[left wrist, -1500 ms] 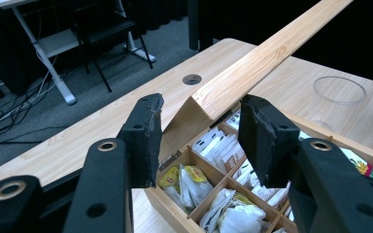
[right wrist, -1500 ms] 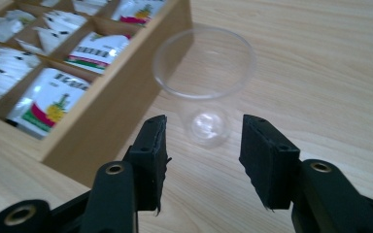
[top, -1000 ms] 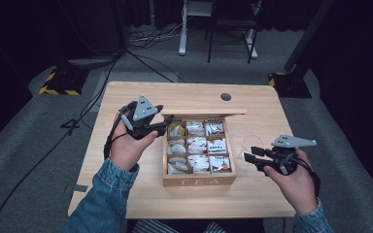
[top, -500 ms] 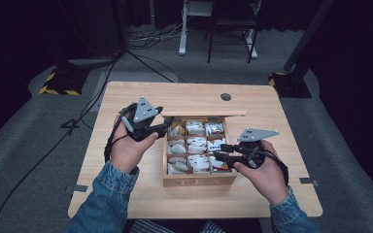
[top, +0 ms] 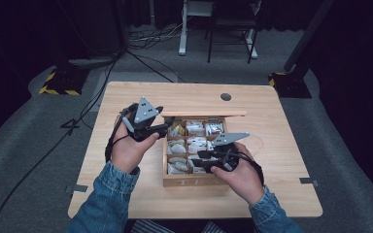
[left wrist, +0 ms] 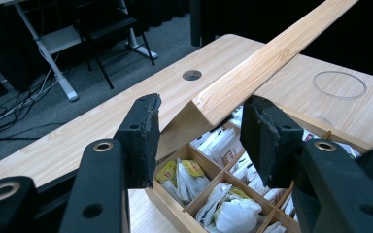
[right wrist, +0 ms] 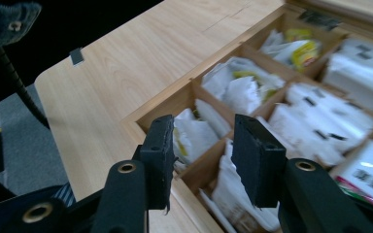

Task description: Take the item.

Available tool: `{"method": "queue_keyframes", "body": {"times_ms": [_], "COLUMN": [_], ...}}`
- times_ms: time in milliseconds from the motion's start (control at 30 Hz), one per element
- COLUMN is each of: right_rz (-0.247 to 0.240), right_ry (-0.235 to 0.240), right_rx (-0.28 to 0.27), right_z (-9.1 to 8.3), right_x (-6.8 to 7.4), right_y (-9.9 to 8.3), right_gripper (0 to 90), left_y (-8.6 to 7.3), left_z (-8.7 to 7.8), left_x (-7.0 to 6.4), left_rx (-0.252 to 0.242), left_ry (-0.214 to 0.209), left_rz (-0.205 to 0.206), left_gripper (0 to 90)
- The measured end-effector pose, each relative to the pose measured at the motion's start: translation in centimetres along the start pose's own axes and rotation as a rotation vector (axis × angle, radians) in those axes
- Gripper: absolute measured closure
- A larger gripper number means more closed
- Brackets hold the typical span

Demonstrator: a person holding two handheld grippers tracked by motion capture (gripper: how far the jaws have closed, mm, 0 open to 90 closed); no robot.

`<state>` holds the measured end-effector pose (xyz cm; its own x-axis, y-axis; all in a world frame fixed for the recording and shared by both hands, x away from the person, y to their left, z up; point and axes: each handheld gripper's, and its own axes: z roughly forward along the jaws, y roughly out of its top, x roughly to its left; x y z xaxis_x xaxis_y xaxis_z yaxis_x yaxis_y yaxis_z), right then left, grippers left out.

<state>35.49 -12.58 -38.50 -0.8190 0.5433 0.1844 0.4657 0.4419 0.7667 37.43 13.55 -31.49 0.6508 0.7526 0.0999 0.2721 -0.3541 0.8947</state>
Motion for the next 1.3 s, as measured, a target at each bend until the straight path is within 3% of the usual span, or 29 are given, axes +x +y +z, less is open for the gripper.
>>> {"method": "queue_keyframes", "body": {"times_ms": [367,833,1133,1300], "right_rz": [-0.004,-0.015,-0.027,-0.027], "right_ry": [0.039,0.048,0.041,0.048], "right_rx": [0.044,0.106,0.134,0.136], "right_z": [2.9,5.9,6.1,6.1], "right_x": [0.7,0.5,0.7,0.8], "right_y": [-0.2,-0.9,-0.8,-0.7], "right_gripper": [63.6,72.6,89.4,90.0], "left_y": [0.0,-0.1,-0.1,0.0], "left_z": [0.0,0.0,0.0,0.1], "left_x": [0.0,0.0,0.0,0.0], "left_rx": [0.000,-0.007,-0.006,-0.004], "left_ry": [-0.004,-0.003,-0.003,0.000], "left_rz": [0.000,-0.007,-0.009,-0.008], "left_gripper": [49.7,49.4,49.5,49.3]}}
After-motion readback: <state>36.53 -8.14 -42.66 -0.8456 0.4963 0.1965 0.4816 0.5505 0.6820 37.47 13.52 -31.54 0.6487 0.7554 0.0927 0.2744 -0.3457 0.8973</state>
